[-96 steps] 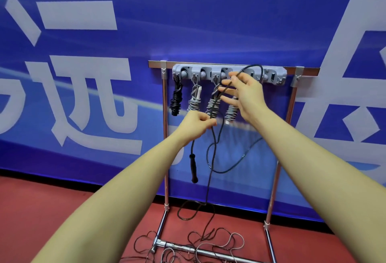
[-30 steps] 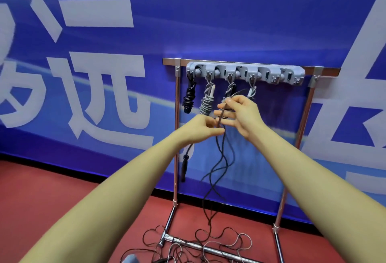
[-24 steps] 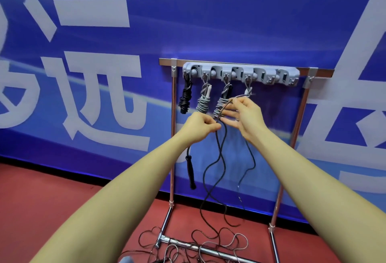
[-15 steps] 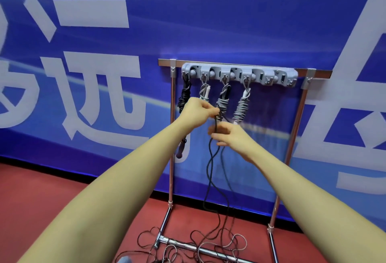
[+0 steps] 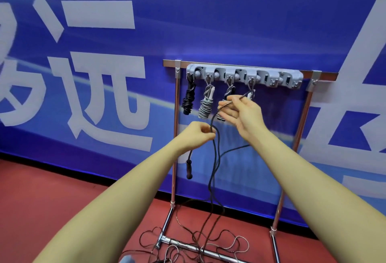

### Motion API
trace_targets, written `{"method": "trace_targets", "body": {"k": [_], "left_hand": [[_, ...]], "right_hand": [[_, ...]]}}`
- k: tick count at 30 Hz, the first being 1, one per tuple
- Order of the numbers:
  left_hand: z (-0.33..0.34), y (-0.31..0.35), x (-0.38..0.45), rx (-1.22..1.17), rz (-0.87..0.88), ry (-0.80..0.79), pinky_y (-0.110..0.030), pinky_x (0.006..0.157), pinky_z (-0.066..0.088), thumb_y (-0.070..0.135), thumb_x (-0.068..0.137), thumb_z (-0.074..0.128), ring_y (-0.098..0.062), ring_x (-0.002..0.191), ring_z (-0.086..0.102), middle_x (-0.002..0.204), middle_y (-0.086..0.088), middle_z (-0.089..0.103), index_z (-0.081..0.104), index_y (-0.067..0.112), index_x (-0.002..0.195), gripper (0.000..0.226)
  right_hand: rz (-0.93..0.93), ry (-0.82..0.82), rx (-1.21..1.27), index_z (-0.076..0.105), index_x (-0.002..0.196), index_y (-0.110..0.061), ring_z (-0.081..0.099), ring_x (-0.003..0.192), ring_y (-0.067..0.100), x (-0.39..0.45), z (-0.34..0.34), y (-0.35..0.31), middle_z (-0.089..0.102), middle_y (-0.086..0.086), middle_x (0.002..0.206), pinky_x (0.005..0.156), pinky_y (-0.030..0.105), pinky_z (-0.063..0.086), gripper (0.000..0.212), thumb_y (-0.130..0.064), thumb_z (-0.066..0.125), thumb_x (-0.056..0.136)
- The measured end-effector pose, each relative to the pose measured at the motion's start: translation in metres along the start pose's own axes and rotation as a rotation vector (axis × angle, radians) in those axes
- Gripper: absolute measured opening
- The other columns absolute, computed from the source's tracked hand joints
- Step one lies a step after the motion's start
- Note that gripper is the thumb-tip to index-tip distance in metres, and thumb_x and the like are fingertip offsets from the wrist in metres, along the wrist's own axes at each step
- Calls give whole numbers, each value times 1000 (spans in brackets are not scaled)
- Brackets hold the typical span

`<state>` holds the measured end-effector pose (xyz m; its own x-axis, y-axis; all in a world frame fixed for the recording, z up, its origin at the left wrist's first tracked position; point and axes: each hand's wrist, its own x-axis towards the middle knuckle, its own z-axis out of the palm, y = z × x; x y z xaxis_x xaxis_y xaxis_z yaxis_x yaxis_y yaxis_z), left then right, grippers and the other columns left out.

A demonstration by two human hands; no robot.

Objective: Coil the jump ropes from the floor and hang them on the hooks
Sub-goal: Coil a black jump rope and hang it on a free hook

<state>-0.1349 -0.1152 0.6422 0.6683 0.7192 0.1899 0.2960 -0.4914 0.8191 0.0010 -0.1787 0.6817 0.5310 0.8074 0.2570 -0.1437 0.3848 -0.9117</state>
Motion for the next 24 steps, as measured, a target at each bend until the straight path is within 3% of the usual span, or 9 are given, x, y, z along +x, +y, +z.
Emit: {"method": "trace_targets", "body": {"k": [2,5,9,12,15,19,24], "left_hand": [[4,-3,1,9,4,24,-22,49,31,23,92,58,-17,54,34,66,-9,47,68,-2,87,28],[2,-1,7,-35,-17,111,-19,47,34,25,92,58,-14,51,38,70,-7,61,72,3,81,28],[-5,11,15,-200,-35,265,-19,45,30,23,91,60,-14,48,36,73,-12,64,72,2,78,28],[-10,27,20,-232,-24,305,-15,39,29,19,91,60,-11,43,38,70,-10,62,69,5,72,26],[-11,40,24,-239,-5,327,-16,37,27,18,91,60,-15,45,39,65,-12,60,64,9,62,31],[-12,52,21,-311,19,323,-14,36,28,20,95,54,-6,35,39,52,2,53,62,8,67,32],[-10,30,10,-177,-28,209,-19,42,28,12,95,46,-13,51,35,71,-5,49,65,6,96,20]], "right_hand": [[2,36,89,57,91,-8,70,79,24,4,2,-8,70,13,85,71,32,58,16,-12,45,100],[-9,36,99,57,95,-6,68,86,26,4,-2,-10,68,15,93,74,36,58,14,-15,47,100],[63,-36,-267,60,98,-14,65,91,21,-5,-15,10,67,13,109,78,37,57,13,-26,55,96],[105,-203,-561,61,97,-17,63,90,18,-18,-21,28,67,7,103,79,32,54,6,-22,59,93],[177,-361,-663,62,101,-16,66,89,18,-27,-21,40,70,5,100,81,32,54,11,-23,59,93],[201,-302,-538,61,89,-14,69,79,20,-30,-22,43,71,8,86,76,38,57,17,-21,50,98],[97,-206,-378,59,91,-16,70,75,18,-25,-23,22,71,6,80,72,37,58,18,-20,45,101]]}}
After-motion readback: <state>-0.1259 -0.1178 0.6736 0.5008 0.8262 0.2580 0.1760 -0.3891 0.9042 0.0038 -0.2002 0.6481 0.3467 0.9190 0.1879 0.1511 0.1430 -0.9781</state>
